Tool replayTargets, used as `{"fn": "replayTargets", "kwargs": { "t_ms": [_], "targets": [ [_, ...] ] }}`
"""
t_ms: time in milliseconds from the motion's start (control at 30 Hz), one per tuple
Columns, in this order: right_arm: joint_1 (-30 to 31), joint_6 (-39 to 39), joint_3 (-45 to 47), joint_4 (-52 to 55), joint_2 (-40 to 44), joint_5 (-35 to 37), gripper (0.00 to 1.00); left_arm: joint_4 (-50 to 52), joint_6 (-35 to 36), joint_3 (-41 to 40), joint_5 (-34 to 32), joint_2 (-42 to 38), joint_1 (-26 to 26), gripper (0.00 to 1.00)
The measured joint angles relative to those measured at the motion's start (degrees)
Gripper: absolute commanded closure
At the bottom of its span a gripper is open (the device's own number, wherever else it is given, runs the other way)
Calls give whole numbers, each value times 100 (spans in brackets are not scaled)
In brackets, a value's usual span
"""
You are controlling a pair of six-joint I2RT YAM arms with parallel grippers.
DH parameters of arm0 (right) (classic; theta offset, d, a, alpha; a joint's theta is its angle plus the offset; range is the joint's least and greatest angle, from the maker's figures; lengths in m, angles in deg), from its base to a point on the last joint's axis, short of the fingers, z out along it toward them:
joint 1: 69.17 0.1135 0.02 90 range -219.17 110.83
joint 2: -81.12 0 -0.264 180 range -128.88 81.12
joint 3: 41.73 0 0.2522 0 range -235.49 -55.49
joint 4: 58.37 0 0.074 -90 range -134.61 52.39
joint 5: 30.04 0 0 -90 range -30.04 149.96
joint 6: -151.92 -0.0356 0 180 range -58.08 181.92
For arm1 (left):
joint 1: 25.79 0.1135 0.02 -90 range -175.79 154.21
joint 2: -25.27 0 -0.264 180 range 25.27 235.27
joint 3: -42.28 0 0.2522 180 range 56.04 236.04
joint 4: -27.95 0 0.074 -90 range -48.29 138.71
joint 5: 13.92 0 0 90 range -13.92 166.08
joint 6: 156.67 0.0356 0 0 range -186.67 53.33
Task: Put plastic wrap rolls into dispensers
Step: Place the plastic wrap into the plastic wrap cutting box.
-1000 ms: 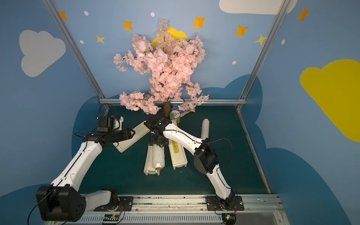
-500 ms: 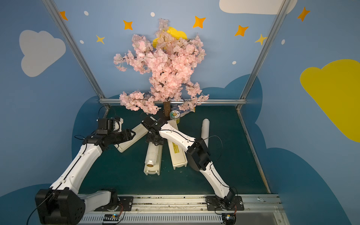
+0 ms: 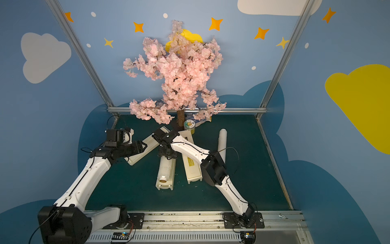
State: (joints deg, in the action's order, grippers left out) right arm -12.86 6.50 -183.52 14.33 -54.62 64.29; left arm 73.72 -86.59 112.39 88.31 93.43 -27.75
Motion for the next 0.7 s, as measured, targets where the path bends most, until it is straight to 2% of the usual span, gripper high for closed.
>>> {"fn": "replayTargets", "kwargs": {
  "t_ms": [700],
  "targets": [
    [197,-11,557,-398,-11,365,72,-22,0,0,0,81,-85,34]
  ]
}}
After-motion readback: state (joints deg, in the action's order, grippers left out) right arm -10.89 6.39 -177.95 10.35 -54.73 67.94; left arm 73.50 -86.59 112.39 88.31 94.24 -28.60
